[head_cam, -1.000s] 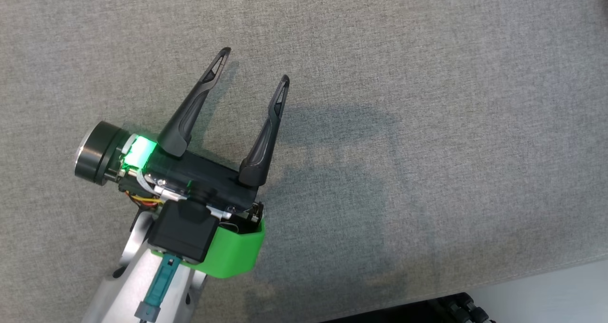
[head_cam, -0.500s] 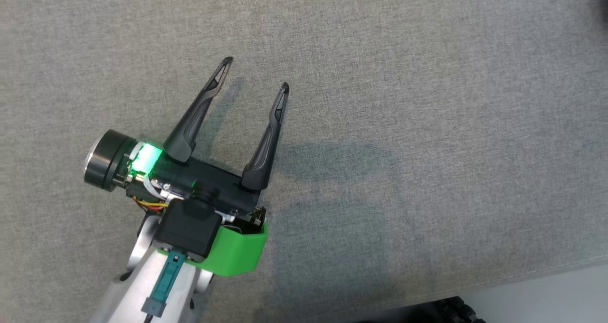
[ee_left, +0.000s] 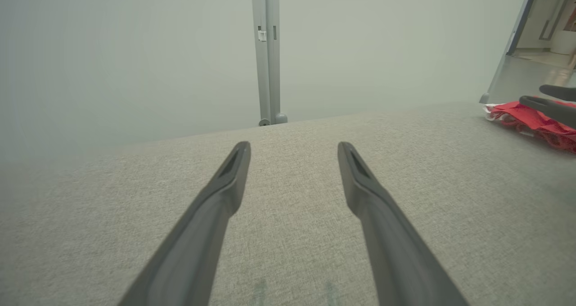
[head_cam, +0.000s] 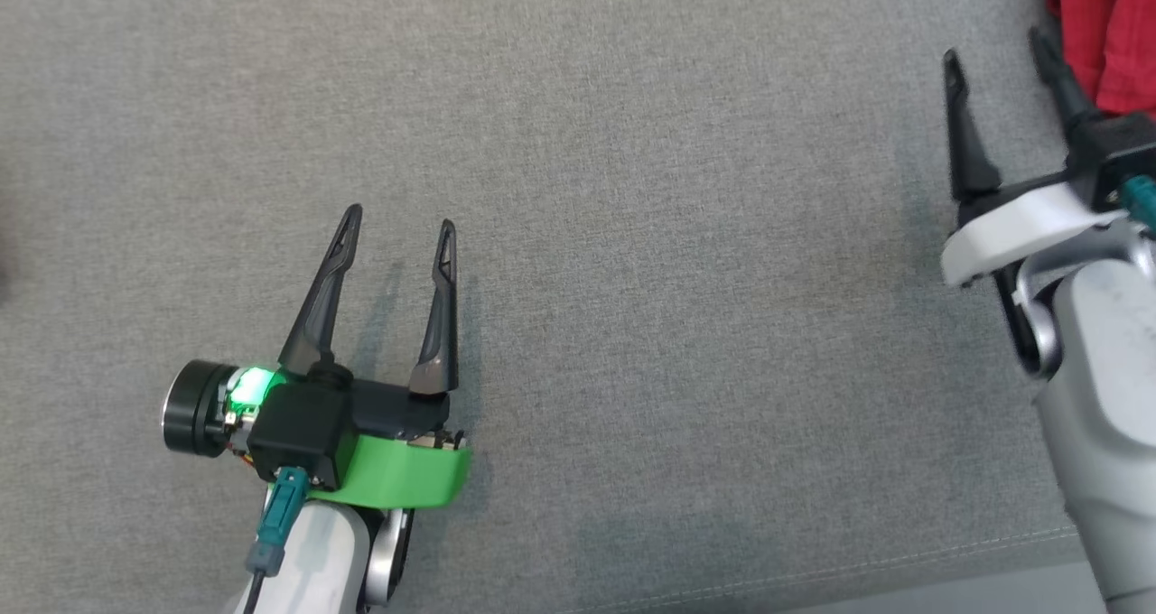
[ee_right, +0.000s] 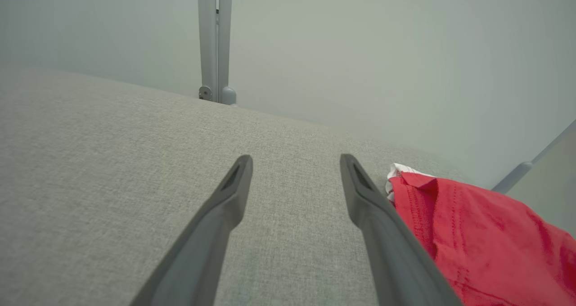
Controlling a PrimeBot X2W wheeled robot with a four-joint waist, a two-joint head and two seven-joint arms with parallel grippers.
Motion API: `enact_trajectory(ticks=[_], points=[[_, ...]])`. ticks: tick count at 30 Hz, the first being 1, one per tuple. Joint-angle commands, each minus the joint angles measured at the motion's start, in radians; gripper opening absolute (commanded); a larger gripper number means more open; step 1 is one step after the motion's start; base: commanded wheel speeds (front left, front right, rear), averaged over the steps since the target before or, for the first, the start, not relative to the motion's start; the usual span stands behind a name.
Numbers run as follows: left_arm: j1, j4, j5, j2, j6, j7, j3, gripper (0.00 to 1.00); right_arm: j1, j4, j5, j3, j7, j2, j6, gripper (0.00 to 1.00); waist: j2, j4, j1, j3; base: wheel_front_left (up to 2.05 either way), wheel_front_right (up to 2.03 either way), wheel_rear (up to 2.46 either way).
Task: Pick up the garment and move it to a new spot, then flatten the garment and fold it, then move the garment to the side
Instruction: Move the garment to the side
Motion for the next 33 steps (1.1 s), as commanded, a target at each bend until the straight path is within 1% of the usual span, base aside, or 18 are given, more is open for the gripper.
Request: enact_trajectory(ticks=[1, 3, 4, 8, 12, 15, 20, 26, 33], points=[[0.018, 0.016, 0.014, 0.001, 0.009, -0.002, 0.012, 1.0, 0.039, -0.01, 0.003, 0.014, -0.004, 0.011, -0.002, 1.0, 0.0, 0.052, 0.0001, -0.106, 0.0, 0.0, 0.0], [0.038, 0.044, 0.01, -0.015, 0.024, -0.002, 0.027, 1.0, 0.08, -0.043, -0.021, 0.027, -0.004, 0.02, -0.002, 1.0, 0.0, 0.069, 0.0001, -0.139, 0.0, 0.0, 0.0], [0.047, 0.055, 0.009, -0.021, 0.027, -0.002, 0.034, 1.0, 0.108, -0.061, -0.011, 0.021, -0.003, 0.041, -0.002, 1.0, 0.0, 0.076, 0.0001, -0.154, 0.0, 0.0, 0.0], [0.084, 0.08, -0.004, -0.038, 0.027, -0.002, 0.061, 1.0, 0.218, -0.143, -0.026, 0.003, -0.004, 0.09, -0.002, 1.0, 0.0, 0.102, 0.0001, -0.214, 0.0, 0.0, 0.0], [0.137, 0.084, -0.013, -0.051, 0.027, -0.002, 0.102, 1.0, 0.324, -0.234, -0.035, -0.024, -0.003, 0.143, -0.002, 1.0, 0.0, 0.114, 0.0001, -0.273, 0.0, 0.0, 0.0], [0.175, 0.077, -0.014, -0.059, 0.02, -0.002, 0.131, 1.0, 0.392, -0.314, -0.047, -0.037, -0.003, 0.167, -0.002, 1.0, 0.0, 0.115, 0.0001, -0.311, 0.0, 0.0, 0.0], [0.228, 0.035, 0.03, -0.064, 0.0, -0.002, 0.156, 1.0, 0.51, -0.42, -0.049, -0.075, -0.003, 0.196, -0.002, 1.0, 0.0, 0.119, 0.0001, -0.36, 0.0, 0.0, 0.0], [0.308, -0.016, 0.056, -0.069, -0.016, -0.002, 0.168, 1.0, 0.635, -0.442, -0.034, -0.078, -0.003, 0.208, -0.002, 1.0, 0.0, 0.11, 0.0001, -0.42, 0.0, 0.0, 0.0], [0.366, 0.0, 0.068, -0.073, -0.031, -0.002, 0.171, 1.0, 0.712, -0.429, -0.013, -0.044, -0.003, 0.21, -0.002, 1.0, 0.0, 0.095, 0.0001, -0.454, 0.0, 0.0, 0.0]])
